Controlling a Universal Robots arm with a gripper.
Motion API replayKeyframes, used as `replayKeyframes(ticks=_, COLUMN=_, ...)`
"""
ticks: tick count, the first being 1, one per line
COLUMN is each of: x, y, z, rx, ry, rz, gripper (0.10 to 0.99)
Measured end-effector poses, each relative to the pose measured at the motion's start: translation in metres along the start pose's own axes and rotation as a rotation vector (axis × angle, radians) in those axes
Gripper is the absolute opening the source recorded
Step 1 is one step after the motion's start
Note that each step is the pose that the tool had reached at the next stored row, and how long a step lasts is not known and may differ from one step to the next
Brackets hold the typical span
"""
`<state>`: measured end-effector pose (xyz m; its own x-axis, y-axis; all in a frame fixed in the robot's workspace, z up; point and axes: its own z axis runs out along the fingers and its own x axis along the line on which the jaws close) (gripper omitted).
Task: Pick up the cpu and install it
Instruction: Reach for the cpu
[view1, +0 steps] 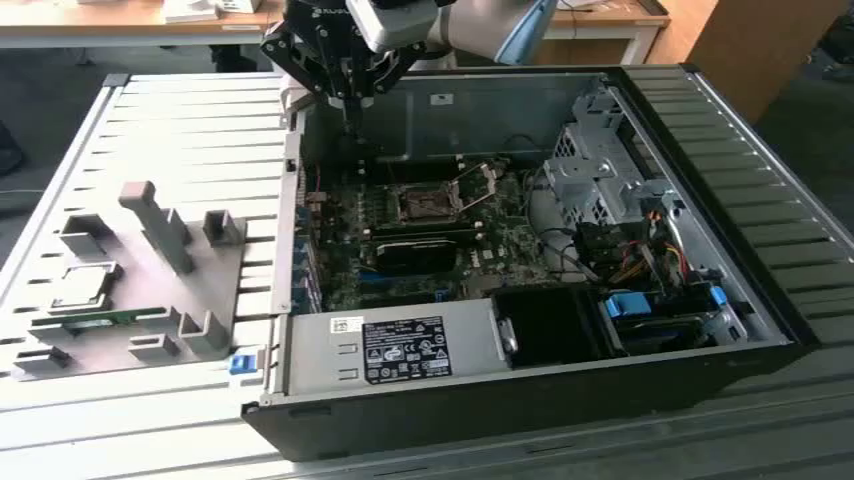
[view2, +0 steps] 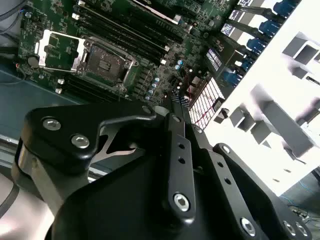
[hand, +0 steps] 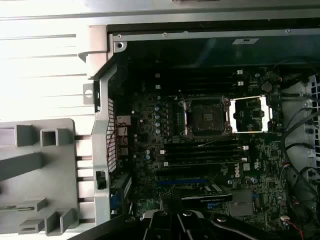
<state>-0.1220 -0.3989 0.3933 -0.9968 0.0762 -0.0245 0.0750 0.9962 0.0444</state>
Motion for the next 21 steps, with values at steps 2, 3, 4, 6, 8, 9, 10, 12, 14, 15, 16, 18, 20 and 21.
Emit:
replayKeyframes(ticks=2, x=0.0, y=0.0, z=0.0, rx=0.0, ry=0.0, rz=0.0, gripper=0.106)
replayKeyframes(ticks=3, x=0.0, y=0.0, z=0.0, rx=0.0, ry=0.0, rz=0.0, gripper=0.106)
replayKeyframes(ticks=4, x=0.0, y=0.0, z=0.0, rx=0.0, ry=0.0, rz=0.0, gripper=0.106)
replayKeyframes(ticks=6, x=0.0006, y=0.0, z=-0.0001, rx=0.0, ry=0.0, rz=0.0, gripper=0.106)
replayKeyframes(ticks=8, x=0.0019, y=-0.0002, z=-0.0001, rx=0.0, ry=0.0, rz=0.0, gripper=0.106)
replayKeyframes(ticks=9, x=0.0026, y=-0.0002, z=-0.0001, rx=0.0, ry=0.0, rz=0.0, gripper=0.106)
replayKeyframes(ticks=10, x=0.003, y=-0.0002, z=-0.0001, rx=0.0, ry=0.0, rz=0.0, gripper=0.106)
replayKeyframes(ticks=12, x=0.0041, y=-0.0003, z=-0.0001, rx=0.0, ry=0.0, rz=0.0, gripper=0.106)
replayKeyframes(ticks=14, x=0.0053, y=-0.0004, z=-0.0001, rx=0.0, ry=0.0, rz=0.0, gripper=0.106)
replayKeyframes(ticks=15, x=0.0061, y=-0.0005, z=-0.0001, rx=0.0, ry=0.0, rz=0.0, gripper=0.106)
replayKeyframes(ticks=16, x=0.0071, y=-0.0005, z=-0.0001, rx=0.0, ry=0.0, rz=0.0, gripper=0.106)
replayKeyframes(ticks=18, x=0.0089, y=-0.0007, z=-0.0001, rx=0.0, ry=0.0, rz=0.0, gripper=0.106)
replayKeyframes(ticks=20, x=0.0107, y=-0.0008, z=0.0, rx=0.0, ry=-0.0001, rz=0.0, gripper=0.106)
replayKeyframes(ticks=21, x=0.0115, y=-0.0009, z=0.0, rx=0.0, ry=-0.0001, rz=0.0, gripper=0.106)
